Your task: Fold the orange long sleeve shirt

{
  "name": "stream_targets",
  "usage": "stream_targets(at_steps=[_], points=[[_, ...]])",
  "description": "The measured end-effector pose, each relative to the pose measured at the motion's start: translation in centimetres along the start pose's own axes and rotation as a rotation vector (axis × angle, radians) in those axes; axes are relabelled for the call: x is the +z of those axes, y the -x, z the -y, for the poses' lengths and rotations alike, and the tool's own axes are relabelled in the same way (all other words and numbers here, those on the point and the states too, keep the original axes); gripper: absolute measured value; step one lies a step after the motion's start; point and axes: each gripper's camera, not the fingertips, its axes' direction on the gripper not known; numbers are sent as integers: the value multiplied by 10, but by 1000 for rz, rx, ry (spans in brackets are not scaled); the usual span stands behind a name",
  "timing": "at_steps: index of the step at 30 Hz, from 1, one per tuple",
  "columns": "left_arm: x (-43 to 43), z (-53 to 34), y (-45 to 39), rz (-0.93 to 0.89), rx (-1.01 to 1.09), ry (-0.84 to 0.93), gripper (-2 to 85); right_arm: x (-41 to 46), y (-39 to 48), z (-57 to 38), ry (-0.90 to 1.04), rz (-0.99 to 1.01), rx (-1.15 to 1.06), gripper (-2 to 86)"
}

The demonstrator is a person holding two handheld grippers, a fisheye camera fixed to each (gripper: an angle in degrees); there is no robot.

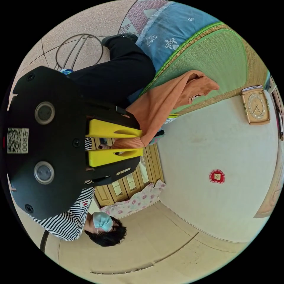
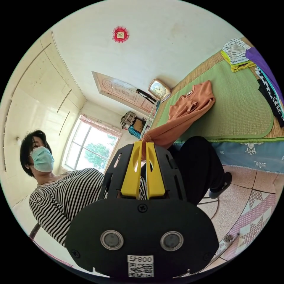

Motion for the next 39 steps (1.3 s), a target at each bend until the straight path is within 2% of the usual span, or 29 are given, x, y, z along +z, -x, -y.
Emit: stream_targets(at_steps=[9, 20, 30, 39], points=[[2, 13, 6, -40, -60, -16, 65, -10, -27, -4, -32, 48, 78, 18], [18, 85, -13, -46, -60, -24, 64, -13, -44, 48, -82, 74, 78, 18], [56, 186, -35, -44, -17, -10, 65, 5, -64, 158, -85, 52, 18, 18], [114, 310, -53, -22, 42, 12, 65, 33, -103, 273, -90, 33, -20, 17]])
